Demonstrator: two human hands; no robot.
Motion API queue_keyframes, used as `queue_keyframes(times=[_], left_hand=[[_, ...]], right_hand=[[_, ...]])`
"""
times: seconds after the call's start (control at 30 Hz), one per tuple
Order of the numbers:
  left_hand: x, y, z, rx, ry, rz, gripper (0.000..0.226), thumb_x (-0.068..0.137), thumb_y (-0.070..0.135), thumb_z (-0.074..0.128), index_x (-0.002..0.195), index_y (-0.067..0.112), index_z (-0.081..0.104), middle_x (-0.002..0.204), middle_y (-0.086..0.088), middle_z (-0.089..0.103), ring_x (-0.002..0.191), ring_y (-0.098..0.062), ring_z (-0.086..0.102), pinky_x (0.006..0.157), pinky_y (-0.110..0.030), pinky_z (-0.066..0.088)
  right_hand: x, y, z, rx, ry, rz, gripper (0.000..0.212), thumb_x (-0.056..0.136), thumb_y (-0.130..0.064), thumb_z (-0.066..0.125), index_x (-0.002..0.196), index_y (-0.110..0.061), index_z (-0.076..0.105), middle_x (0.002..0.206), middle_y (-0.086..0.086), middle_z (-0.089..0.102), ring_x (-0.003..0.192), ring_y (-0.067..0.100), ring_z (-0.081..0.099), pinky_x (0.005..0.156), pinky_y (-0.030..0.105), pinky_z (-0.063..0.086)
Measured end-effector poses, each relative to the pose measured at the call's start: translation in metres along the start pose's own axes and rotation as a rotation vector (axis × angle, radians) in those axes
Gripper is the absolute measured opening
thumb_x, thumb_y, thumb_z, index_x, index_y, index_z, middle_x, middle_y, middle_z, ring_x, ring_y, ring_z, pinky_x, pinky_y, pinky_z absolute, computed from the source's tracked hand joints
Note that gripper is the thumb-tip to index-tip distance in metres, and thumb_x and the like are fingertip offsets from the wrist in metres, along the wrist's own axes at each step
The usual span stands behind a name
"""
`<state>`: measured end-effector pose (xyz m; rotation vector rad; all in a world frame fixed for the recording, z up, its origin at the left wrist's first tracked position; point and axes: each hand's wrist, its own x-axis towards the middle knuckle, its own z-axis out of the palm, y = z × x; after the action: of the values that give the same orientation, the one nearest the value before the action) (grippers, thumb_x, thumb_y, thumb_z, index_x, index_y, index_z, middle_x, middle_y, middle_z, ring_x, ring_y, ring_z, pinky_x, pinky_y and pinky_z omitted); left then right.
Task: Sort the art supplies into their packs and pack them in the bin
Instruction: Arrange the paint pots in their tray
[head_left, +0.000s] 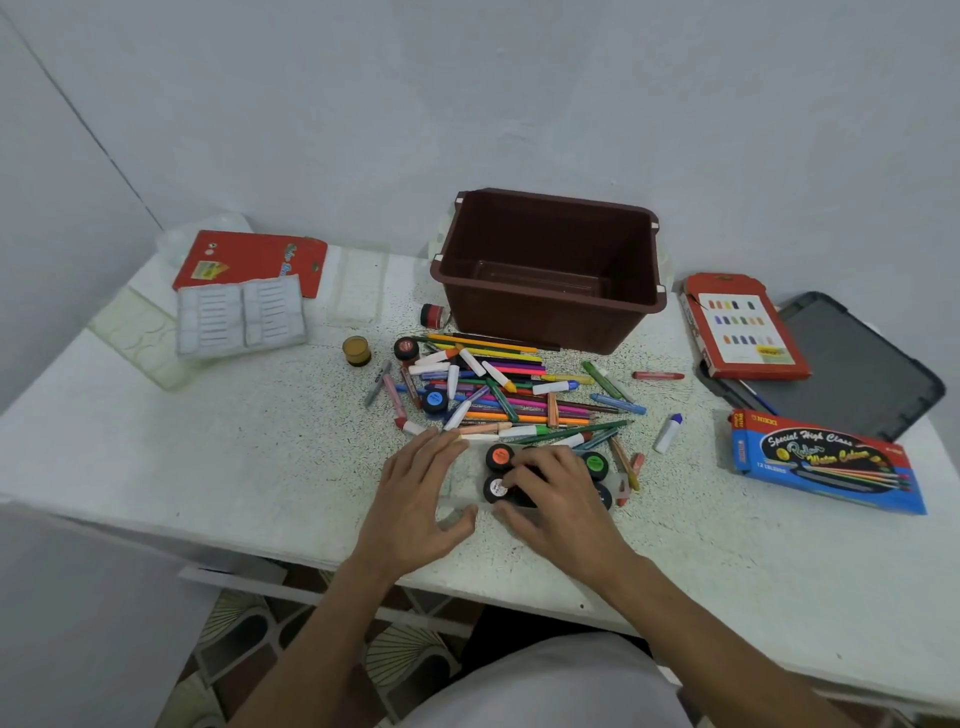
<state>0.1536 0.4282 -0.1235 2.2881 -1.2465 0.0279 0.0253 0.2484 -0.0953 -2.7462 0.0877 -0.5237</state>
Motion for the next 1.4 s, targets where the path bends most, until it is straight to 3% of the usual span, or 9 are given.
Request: queue_keyframes(times=[0.17,0.3,0.53,0.67,0.83,0.93,1.17,1.27,1.4], left_hand=[[-0.001,-0.001,0.000,-0.019,0.010,0.011,0.071,0.083,0.053,0.059,0.144,0.023,0.041,0.154,0.009,0.032,0.145,-0.012,0.023,0.114,-0.034,0.022],[0.003,0.000,-0.001,-0.088,0.064,-0.049,0.061,0.088,0.052,0.053,0.141,0.023,0.043,0.150,0.008,0.038,0.140,-0.010,0.030,0.112,-0.032,0.023],[0.026,-0.005,-0.005,-0.139,0.329,-0.289,0.037,0.092,0.027,0.058,0.127,0.016,0.059,0.133,-0.001,0.056,0.125,-0.017,0.048,0.102,-0.036,0.037],[0.056,-0.010,-0.013,-0.070,0.271,-0.317,0.035,0.090,0.015,0.064,0.126,0.015,0.061,0.126,-0.006,0.059,0.118,-0.023,0.054,0.092,-0.051,0.050],[0.079,-0.016,-0.021,0.077,0.034,-0.313,0.034,0.094,0.022,0.058,0.128,0.018,0.060,0.128,-0.006,0.059,0.120,-0.025,0.053,0.105,-0.050,0.039],[0.084,-0.017,-0.025,0.102,-0.004,-0.322,0.035,0.093,0.024,0.060,0.127,0.021,0.060,0.125,-0.004,0.062,0.116,-0.024,0.055,0.104,-0.051,0.039],[0.073,-0.002,-0.041,-0.099,0.207,-0.238,0.034,0.087,0.019,0.070,0.120,0.018,0.065,0.114,-0.005,0.065,0.100,-0.021,0.060,0.088,-0.042,0.049],[0.061,0.009,-0.050,-0.255,0.128,-0.198,0.032,0.086,0.017,0.071,0.118,0.020,0.065,0.114,0.001,0.066,0.101,-0.012,0.059,0.089,-0.026,0.043],[0.047,0.015,-0.051,-0.272,-0.006,-0.205,0.026,0.084,0.018,0.074,0.108,0.022,0.067,0.106,0.007,0.069,0.096,-0.007,0.061,0.088,-0.023,0.045]], right_hand=[[-0.007,0.016,-0.013,-0.022,0.023,0.084,0.035,0.087,-0.044,0.063,0.109,-0.017,0.065,0.118,0.002,0.058,0.110,0.023,0.049,0.089,0.039,0.045],[-0.013,0.030,-0.018,-0.094,-0.099,0.149,0.058,0.084,-0.062,0.059,0.128,-0.025,0.058,0.133,0.001,0.054,0.120,0.024,0.047,0.098,0.042,0.041],[-0.013,0.034,-0.019,-0.104,-0.156,0.143,0.066,0.083,-0.069,0.052,0.134,-0.027,0.051,0.130,-0.003,0.055,0.116,0.023,0.051,0.097,0.047,0.044],[-0.010,0.035,-0.020,-0.098,-0.168,0.158,0.071,0.080,-0.071,0.052,0.136,-0.028,0.050,0.126,-0.007,0.057,0.112,0.021,0.051,0.094,0.045,0.045],[-0.006,0.033,-0.022,-0.103,-0.200,0.188,0.079,0.077,-0.073,0.048,0.144,-0.032,0.040,0.123,-0.007,0.057,0.107,0.021,0.049,0.089,0.044,0.047],[-0.004,0.033,-0.023,-0.113,-0.230,0.202,0.082,0.075,-0.074,0.045,0.146,-0.035,0.034,0.123,-0.008,0.055,0.106,0.021,0.048,0.089,0.043,0.047],[-0.004,0.034,-0.022,-0.102,-0.247,0.215,0.084,0.075,-0.075,0.046,0.147,-0.034,0.032,0.124,-0.008,0.054,0.105,0.020,0.045,0.091,0.042,0.045],[-0.004,0.033,-0.023,-0.088,-0.248,0.212,0.084,0.076,-0.071,0.055,0.148,-0.033,0.032,0.126,-0.007,0.054,0.106,0.020,0.045,0.091,0.040,0.044],[-0.004,0.031,-0.025,-0.082,-0.224,0.201,0.084,0.076,-0.063,0.067,0.147,-0.029,0.038,0.126,-0.004,0.056,0.105,0.021,0.046,0.088,0.034,0.040]])
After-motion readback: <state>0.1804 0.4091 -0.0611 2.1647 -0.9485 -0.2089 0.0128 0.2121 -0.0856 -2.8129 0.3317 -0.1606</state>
